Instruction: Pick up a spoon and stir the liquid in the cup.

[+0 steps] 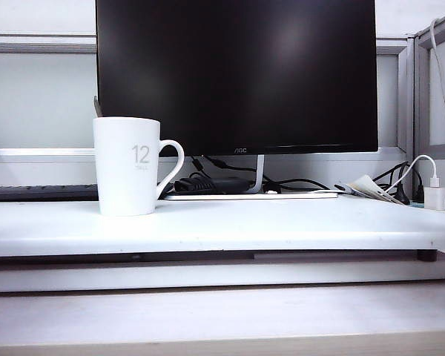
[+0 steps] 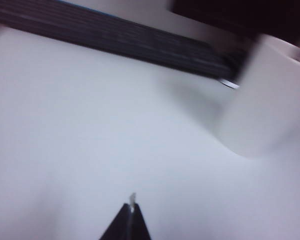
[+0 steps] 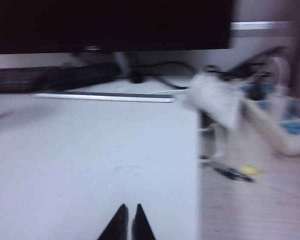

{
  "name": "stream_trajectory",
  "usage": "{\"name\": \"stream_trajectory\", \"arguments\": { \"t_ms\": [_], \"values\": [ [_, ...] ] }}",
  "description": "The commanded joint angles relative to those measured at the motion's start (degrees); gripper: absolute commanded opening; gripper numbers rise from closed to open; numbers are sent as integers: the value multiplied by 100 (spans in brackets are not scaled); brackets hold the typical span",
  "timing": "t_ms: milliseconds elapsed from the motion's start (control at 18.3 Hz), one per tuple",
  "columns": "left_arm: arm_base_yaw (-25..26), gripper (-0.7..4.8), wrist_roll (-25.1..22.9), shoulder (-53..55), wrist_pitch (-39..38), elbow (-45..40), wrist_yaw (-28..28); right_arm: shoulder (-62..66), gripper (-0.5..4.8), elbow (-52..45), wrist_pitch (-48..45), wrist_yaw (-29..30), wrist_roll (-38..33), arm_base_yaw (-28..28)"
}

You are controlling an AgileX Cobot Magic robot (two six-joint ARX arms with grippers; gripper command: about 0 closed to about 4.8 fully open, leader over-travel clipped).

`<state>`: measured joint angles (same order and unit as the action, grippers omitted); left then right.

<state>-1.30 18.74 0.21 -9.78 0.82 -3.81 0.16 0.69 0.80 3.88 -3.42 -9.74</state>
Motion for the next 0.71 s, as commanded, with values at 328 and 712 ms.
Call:
{"name": "stream_trajectory", "arguments": {
  "t_ms": [328,712],
  "values": [
    [435,-3,-31,-2,-35,-26,9,-2,27,-26,-103,-28,0,719],
    [433,-3,-31,-2,-35,-26,9,-2,27,-26,-98,-28,0,713]
  ]
}}
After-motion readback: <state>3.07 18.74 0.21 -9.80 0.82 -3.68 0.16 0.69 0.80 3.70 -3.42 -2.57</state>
